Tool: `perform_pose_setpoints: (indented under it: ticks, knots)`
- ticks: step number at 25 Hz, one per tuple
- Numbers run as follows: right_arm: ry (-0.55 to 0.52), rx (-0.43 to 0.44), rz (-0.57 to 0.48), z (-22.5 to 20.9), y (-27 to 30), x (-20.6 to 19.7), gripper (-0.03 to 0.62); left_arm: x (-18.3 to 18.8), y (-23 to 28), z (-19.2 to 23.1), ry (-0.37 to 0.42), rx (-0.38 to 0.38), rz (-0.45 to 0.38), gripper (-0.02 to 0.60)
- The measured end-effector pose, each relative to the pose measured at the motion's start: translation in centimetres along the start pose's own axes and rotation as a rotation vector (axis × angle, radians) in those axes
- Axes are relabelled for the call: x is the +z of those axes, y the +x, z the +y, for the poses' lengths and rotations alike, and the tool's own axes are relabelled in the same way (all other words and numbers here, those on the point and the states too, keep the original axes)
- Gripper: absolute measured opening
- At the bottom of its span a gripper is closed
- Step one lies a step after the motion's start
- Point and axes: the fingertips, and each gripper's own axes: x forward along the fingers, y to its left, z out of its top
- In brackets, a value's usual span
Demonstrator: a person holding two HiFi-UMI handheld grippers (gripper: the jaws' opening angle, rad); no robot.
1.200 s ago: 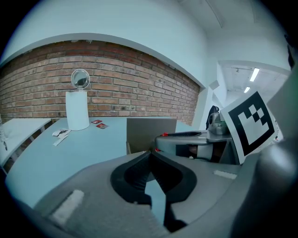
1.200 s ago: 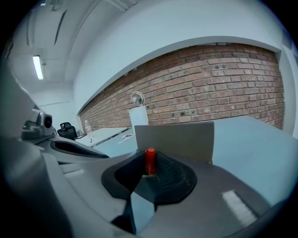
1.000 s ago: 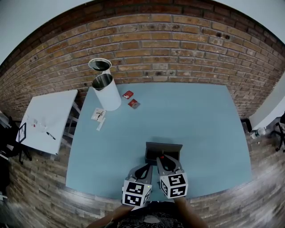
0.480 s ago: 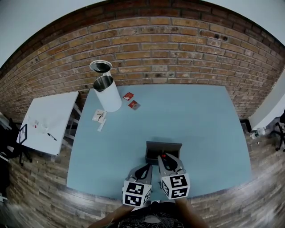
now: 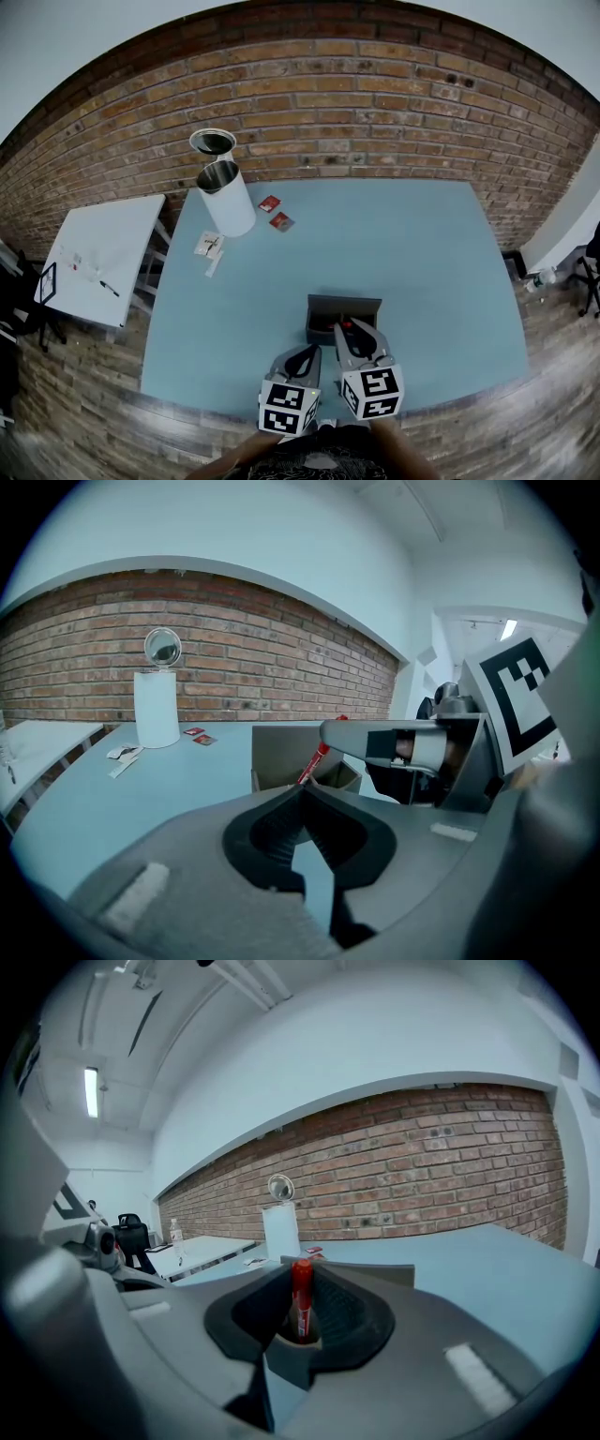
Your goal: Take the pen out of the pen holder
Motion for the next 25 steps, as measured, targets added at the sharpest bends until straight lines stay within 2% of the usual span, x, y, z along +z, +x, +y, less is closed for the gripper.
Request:
perform_pose_setpoints:
  ticks: [12, 25]
  knots:
    - [-0.010, -0.018, -0.062, 0.8, -2.2, 2.2, 0.063, -0.4, -1.2, -0.8, 0.006, -0.018, -0.008, -0.006]
    - [-0.014, -0.025, -0.060, 1.9, -5.1, 1.5, 0.063, -0.6, -2.6, -2.5, 0.014, -0.040, -0.028, -0.006]
